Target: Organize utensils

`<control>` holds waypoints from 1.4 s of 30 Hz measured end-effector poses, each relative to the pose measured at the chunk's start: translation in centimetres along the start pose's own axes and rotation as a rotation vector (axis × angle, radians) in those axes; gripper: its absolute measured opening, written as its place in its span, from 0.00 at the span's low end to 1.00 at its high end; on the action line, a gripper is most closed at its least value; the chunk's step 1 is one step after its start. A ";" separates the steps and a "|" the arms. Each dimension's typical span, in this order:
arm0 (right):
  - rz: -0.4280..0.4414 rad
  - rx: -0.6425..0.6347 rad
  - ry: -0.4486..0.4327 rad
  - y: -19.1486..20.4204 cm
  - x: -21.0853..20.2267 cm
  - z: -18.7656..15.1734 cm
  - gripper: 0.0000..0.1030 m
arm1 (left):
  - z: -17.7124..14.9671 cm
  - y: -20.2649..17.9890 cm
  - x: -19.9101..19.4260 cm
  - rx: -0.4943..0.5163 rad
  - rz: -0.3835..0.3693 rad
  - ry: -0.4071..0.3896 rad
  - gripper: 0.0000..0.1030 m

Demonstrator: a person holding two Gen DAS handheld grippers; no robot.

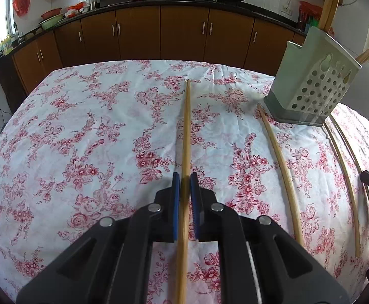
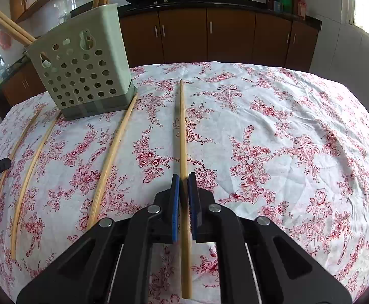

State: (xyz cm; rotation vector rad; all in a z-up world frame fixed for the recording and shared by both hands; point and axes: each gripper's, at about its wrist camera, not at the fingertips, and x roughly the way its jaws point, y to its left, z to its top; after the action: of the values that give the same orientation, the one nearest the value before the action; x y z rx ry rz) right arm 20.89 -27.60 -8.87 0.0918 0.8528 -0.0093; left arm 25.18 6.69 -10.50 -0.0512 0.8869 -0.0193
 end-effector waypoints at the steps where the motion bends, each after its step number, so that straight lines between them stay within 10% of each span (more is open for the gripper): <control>1: 0.002 0.005 0.000 0.1 0.0 -0.1 0.08 | 0.0 0.2 0.0 -0.004 -0.004 0.000 0.11; 42: 0.014 0.025 0.002 -0.5 0.3 0.2 0.08 | -0.2 1.1 -0.3 -0.028 -0.025 0.001 0.11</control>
State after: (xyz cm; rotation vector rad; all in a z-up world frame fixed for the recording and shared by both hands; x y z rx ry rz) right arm 21.19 -28.08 -9.03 0.1216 0.8546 -0.0069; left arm 24.87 7.77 -10.47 -0.0889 0.8874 -0.0305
